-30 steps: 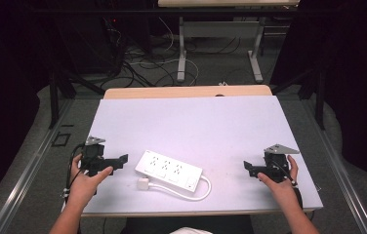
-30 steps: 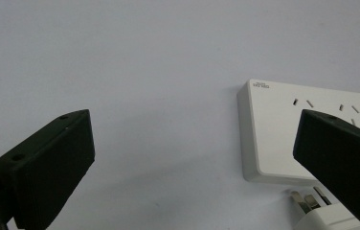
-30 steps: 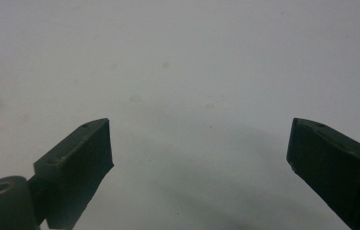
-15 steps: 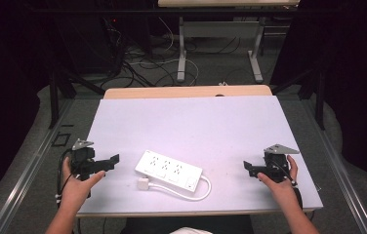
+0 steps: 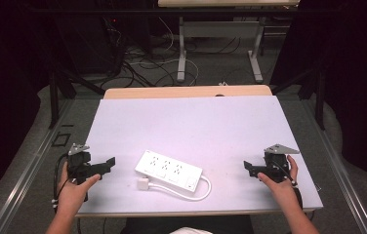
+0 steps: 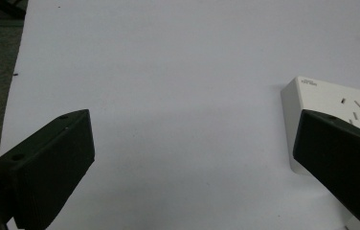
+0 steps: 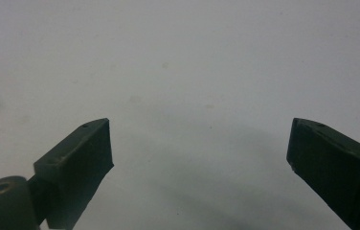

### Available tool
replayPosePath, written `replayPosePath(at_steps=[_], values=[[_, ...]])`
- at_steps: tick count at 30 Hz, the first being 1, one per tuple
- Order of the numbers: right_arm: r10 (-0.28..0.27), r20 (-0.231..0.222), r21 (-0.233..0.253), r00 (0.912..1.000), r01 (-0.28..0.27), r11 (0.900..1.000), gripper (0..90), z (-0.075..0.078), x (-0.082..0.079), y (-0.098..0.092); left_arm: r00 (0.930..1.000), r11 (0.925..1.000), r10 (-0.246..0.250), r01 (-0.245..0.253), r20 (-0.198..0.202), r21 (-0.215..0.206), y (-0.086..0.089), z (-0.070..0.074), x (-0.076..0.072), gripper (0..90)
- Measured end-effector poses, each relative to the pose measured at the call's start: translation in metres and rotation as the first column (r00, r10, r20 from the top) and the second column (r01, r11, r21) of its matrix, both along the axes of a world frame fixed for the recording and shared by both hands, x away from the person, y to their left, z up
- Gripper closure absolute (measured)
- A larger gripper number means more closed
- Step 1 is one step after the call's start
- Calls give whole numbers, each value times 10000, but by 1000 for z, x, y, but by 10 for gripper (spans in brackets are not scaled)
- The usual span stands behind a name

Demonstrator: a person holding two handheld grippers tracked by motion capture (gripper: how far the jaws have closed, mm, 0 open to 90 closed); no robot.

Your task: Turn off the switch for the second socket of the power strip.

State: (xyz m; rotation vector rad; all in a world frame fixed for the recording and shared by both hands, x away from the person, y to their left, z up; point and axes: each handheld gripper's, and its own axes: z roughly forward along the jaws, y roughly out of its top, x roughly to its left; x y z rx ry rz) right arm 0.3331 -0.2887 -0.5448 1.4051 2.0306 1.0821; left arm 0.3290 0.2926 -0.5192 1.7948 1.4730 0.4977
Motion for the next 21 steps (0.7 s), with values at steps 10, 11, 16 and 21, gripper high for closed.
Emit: replayPosePath(at_steps=[10,11,16,21], values=[[1,-9,17,10000,-1,10000,79,0,0,0,9993,9998,-144,139,341,155,3,-6,-2,3],[0,-10,17,10000,0,10000,79,0,0,0,9993,9996,-202,195,308,223,3,-7,-3,3],[13,-7,17,10000,-13,10000,78,0,0,0,9991,9991,-275,264,337,325,3,-11,-3,3],[14,-15,14,10000,-14,10000,79,-1,0,0,9991,9987,-274,260,311,434,4,-15,-2,3]])
